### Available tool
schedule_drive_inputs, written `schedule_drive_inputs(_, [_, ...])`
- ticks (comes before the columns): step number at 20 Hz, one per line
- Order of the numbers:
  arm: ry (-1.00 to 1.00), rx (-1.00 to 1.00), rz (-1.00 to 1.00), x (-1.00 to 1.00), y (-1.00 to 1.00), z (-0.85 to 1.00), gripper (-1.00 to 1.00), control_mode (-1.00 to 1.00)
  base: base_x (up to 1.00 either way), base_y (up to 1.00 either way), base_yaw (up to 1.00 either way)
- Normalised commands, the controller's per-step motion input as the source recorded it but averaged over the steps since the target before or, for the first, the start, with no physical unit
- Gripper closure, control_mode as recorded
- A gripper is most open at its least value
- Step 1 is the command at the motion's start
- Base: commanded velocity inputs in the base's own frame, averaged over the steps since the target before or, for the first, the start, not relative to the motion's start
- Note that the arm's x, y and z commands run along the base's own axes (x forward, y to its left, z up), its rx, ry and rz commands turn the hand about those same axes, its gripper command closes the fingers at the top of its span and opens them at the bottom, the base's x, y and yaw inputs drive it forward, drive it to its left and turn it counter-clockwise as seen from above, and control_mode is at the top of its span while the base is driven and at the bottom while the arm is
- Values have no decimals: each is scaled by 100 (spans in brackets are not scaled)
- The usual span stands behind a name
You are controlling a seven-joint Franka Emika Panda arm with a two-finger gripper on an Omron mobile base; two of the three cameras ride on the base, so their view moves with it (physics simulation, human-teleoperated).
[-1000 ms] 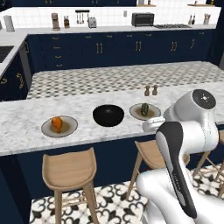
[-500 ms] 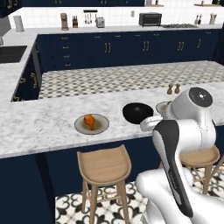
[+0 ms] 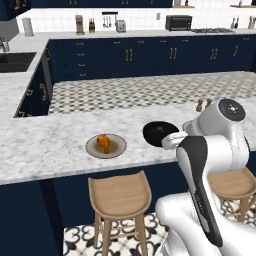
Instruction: Pick the chicken drumstick and cucumber from their plates and place them in the bowl. Then put the bowl in the fridge.
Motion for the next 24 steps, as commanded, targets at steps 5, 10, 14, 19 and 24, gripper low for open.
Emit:
schedule_drive_inputs(5, [0, 0, 0, 0, 0, 0, -100, 100, 94, -99, 33])
schedule_drive_inputs(10, [0, 0, 0, 0, 0, 0, -100, 100, 98, -23, 11])
schedule_drive_inputs(14, [0, 0, 0, 44, 0, 0, -100, -100, 47, 0, 1])
schedule_drive_inputs(19, [2, 0, 0, 99, 8, 0, -100, -100, 0, 0, 0])
schedule_drive_inputs(24, [2, -2, 0, 60, 83, -8, -100, -100, 0, 0, 0])
